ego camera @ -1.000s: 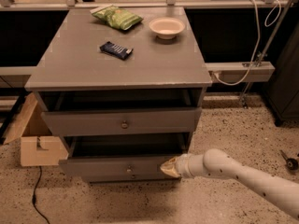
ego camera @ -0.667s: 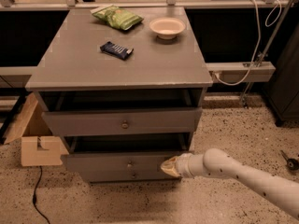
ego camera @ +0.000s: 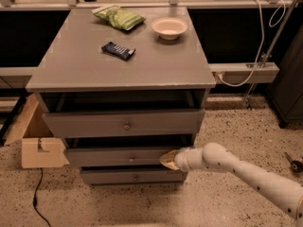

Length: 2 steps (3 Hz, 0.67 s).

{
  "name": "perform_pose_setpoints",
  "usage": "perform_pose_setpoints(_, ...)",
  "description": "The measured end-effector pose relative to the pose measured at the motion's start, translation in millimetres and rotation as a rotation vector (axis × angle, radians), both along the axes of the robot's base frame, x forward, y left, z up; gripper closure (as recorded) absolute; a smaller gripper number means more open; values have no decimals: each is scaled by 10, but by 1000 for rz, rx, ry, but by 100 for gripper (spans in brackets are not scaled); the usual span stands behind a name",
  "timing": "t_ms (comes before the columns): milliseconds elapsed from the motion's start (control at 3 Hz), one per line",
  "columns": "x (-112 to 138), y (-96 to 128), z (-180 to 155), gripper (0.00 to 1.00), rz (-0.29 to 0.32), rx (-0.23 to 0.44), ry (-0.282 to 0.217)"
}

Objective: Close middle drawer

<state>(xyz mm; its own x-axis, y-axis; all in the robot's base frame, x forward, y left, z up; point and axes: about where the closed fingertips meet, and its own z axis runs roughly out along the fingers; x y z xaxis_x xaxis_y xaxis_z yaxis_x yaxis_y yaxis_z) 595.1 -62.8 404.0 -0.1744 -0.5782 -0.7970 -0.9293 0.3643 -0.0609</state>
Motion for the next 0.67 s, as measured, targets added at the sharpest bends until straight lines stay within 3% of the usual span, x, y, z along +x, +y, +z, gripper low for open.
perform_pose_setpoints(333, 190, 63, -14, 100, 8, 11, -12)
perform_pose_setpoints(667, 177, -63, 23, 100, -3, -1, -28)
